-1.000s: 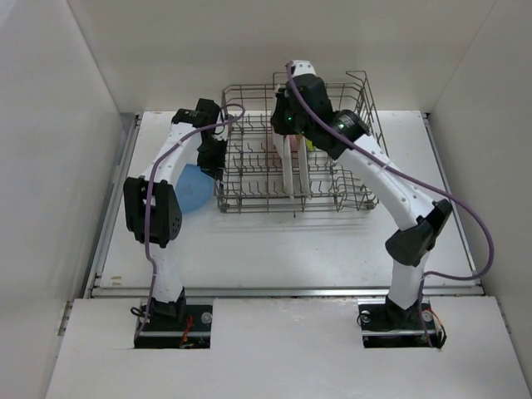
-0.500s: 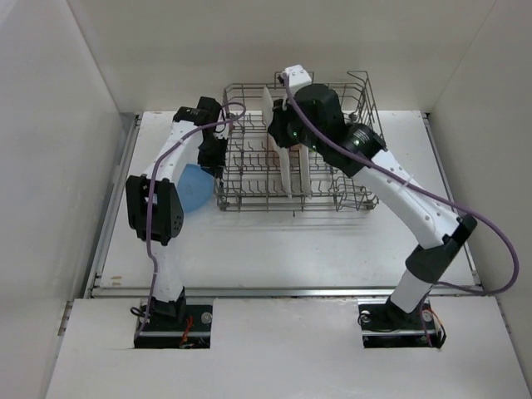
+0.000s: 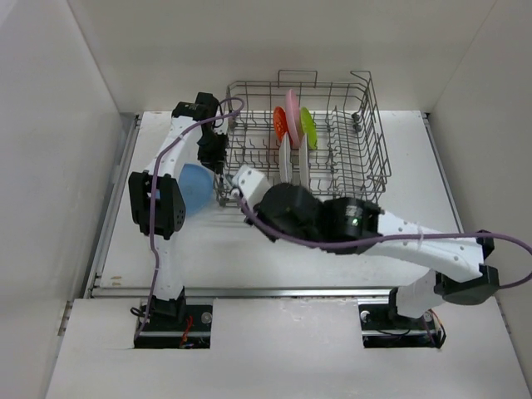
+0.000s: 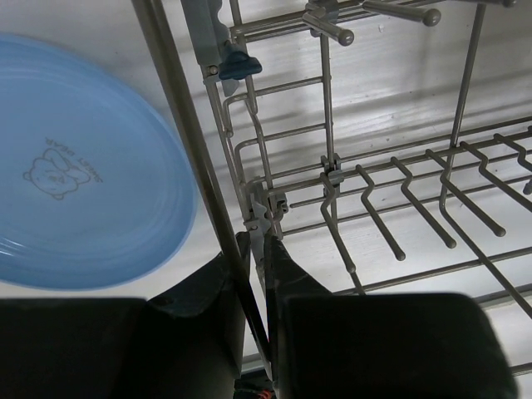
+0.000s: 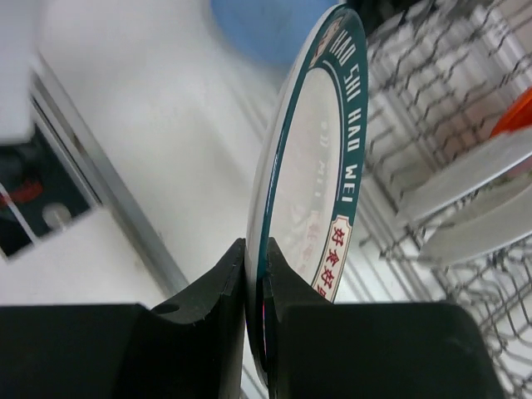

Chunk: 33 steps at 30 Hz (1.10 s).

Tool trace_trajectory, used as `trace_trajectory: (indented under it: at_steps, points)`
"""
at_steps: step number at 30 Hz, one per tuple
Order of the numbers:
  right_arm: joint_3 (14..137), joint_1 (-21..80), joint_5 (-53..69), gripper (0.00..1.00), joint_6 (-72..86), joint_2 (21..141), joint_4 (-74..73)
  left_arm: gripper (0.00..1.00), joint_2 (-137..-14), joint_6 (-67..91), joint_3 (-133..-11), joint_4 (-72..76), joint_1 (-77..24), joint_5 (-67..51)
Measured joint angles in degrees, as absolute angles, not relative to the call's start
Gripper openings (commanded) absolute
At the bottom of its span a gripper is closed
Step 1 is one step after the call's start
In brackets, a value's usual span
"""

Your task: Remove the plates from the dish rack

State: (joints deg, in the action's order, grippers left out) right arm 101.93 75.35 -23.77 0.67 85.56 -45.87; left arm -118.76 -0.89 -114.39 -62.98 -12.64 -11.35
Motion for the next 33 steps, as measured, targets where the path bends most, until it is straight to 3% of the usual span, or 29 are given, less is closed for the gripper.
trace_trajectory:
  at_steps: [8,14,18,19,23,24,27,28,33]
  points:
    - [88.68,84.23,-39.33,0.00,3.79,94.89,-49.84,0.00,-118.76,-0.93,-114.39,-62.98,-12.49,-11.70]
    - [86.02,84.75,-48.69,0.00,8.45,106.45,-50.00,0.00,-118.74,-0.95,-114.39,-62.96,-12.29,-12.25]
    - [86.21,84.58,-49.89,0.16,13.50,114.39,-50.11,0.00,-118.74,-0.97,-114.39,-62.96,-12.25,-12.40]
    - [86.21,84.58,-49.28,0.16,14.59,115.81,-50.11,0.00,-118.74,-0.97,-114.39,-62.96,-12.25,-12.43]
    - [86.63,84.58,-47.75,0.35,17.74,118.61,-50.04,0.02,-118.74,-0.97,-114.39,-62.94,-12.25,-12.45]
    - [86.80,84.58,-47.16,0.52,18.28,118.69,-49.82,0.09,-118.74,-0.97,-114.39,-62.94,-12.25,-12.45]
    - [88.20,84.55,-46.13,0.76,19.57,118.67,-49.84,0.33,-118.72,-1.87,-114.39,-62.72,-12.27,-12.71]
    - [88.95,84.55,-45.80,0.79,19.77,118.67,-49.95,0.41,-118.65,-2.33,-114.39,-62.48,-12.29,-12.99]
    - [94.52,84.55,-43.07,0.90,20.16,117.51,-50.15,0.53,-117.16,-3.79,-114.39,-62.24,-12.40,-13.63]
